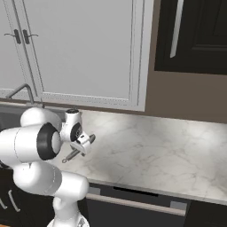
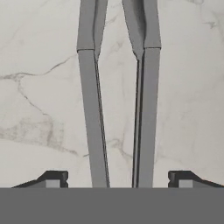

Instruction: Pick up the tongs from the counter and place them near the plate next to the oven.

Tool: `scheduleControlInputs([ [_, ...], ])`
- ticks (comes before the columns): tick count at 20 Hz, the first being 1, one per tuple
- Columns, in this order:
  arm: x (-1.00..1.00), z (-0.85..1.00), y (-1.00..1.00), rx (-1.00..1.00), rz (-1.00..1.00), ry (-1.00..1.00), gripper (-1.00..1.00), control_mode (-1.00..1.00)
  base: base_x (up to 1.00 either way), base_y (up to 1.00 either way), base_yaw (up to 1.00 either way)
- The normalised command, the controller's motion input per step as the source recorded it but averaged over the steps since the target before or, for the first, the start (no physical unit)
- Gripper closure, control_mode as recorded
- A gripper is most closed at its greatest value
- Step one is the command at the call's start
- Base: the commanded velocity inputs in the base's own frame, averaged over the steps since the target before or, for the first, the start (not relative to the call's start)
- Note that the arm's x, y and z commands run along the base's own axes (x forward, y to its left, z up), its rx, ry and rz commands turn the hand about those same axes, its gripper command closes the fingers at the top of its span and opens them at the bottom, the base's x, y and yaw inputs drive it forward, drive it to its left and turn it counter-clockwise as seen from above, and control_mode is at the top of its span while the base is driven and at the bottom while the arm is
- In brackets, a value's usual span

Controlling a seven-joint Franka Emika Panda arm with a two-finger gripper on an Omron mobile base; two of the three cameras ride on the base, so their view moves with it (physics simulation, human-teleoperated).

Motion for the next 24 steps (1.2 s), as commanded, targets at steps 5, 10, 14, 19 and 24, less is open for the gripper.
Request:
scheduleControlInputs([
  [5, 0.01, -0.38, -0.01, 0.00, -0.02, 0.00, 1.00, -1.00, 0.00, 0.00, 0.00],
  [10, 0.00, -0.31, -0.14, 0.04, -0.07, -0.08, 1.00, -1.00, 0.00, 0.00, 0.00],
  [14, -0.03, -0.06, -0.02, 0.12, -0.09, -0.18, 1.00, -1.00, 0.00, 0.00, 0.00],
  [19, -0.10, 0.16, 0.00, 0.07, -0.10, -0.16, 1.00, -1.00, 0.00, 0.00, 0.00],
  [24, -0.29, 0.91, -0.17, -0.01, -0.13, -0.01, 1.00, -1.00, 0.00, 0.00, 0.00],
])
